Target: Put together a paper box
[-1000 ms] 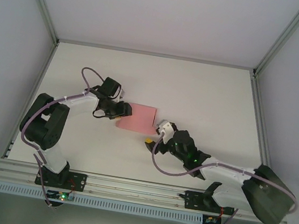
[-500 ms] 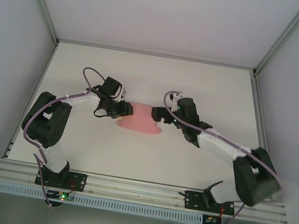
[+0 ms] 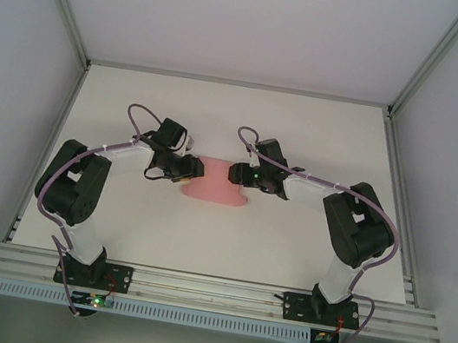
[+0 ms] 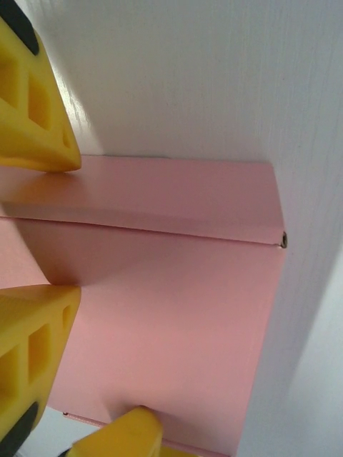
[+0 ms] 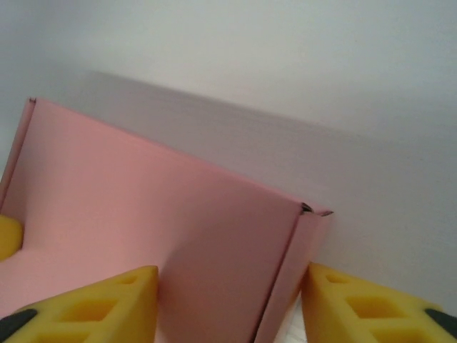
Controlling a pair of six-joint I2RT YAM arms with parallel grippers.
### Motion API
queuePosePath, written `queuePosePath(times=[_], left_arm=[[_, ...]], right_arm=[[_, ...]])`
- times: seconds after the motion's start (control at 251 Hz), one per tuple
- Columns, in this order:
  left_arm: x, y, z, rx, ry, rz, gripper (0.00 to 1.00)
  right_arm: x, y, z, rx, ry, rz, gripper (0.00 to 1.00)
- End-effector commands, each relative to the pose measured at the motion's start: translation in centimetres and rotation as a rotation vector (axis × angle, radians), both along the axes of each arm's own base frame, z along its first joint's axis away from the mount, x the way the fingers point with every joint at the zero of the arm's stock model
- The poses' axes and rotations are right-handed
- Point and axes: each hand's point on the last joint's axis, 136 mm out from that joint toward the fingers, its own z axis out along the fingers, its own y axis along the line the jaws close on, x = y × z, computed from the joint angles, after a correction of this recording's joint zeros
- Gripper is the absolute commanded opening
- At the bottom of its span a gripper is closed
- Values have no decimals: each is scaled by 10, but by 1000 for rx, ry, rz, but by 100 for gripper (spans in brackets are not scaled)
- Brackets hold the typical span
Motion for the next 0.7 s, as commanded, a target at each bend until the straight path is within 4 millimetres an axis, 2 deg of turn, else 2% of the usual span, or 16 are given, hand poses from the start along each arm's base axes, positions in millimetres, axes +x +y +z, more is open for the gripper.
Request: queuePosePath(times=[0.0,0.052,0.148,0.223,0.339,0.439,0.603,0.698], left_arm=[[-16,3,-24,48,82,-8,45],[-14,3,-20,57,70,-13,46],[-12,0,-4,38,63,-17,47],[-10,-1,9,22,38,-11,57],[-3,14,16,114,0,8,71],[4,16,19,114,-8,13,71],[17,-1,24,-9,-35,9,71],[22,-6,21,-39,-35,9,69]], right_arm=[[-10,-11,-25,-53,83,-18,49],[-9,-14,-26,-59,81,-24,49],[-6,-17,-23,-63,66,-20,39],[-3,-21,-23,-75,55,-21,37],[0,-26,-24,-84,45,-6,35],[1,-26,-25,-84,39,23,35],[3,-28,-27,-94,30,44,35],[4,-27,-27,-85,31,46,35]])
